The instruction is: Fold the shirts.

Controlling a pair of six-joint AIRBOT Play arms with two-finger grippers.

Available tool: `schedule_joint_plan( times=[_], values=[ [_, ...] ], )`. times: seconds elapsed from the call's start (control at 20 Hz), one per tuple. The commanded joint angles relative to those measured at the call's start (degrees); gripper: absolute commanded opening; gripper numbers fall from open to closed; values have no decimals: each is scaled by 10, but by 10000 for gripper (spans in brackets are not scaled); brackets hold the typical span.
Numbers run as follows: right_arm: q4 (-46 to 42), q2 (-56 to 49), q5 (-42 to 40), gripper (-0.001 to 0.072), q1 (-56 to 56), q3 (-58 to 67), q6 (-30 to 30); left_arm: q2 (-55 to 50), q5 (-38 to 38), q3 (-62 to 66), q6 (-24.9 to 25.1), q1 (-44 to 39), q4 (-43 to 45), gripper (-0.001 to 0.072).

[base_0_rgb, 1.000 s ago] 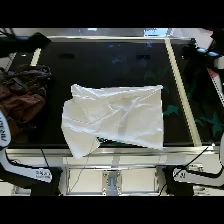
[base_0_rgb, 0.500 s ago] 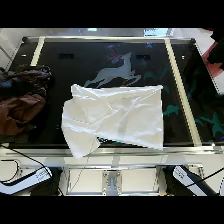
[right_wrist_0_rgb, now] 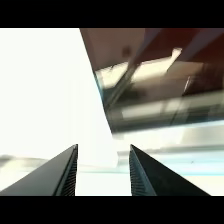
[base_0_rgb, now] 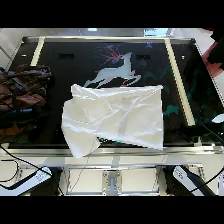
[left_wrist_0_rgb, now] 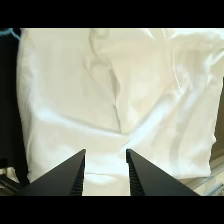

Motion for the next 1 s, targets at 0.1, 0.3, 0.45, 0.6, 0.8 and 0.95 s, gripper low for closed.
schedule_joint_plan(
  times=[0.1, 0.3, 0.45, 0.6, 0.8, 0.95],
  values=[
    [10, -30, -14, 381, 0, -91, -16, 1, -5, -10, 2, 1, -5, 282],
    [25, -48, -20, 379, 0, -100, -34, 1, -5, -10, 2, 1, -15, 281],
    [25, -50, -20, 377, 0, -100, -34, 1, -5, -10, 2, 1, -31, 282],
    [35, -63, -18, 369, 0, -100, -45, 1, -5, -10, 2, 1, -35, 282],
    [71, -100, -14, 247, 0, -98, -77, 1, -5, -10, 2, 1, -35, 281],
    [130, -103, -30, 52, 0, -97, -112, 1, -5, -10, 2, 1, -35, 282]
  ],
)
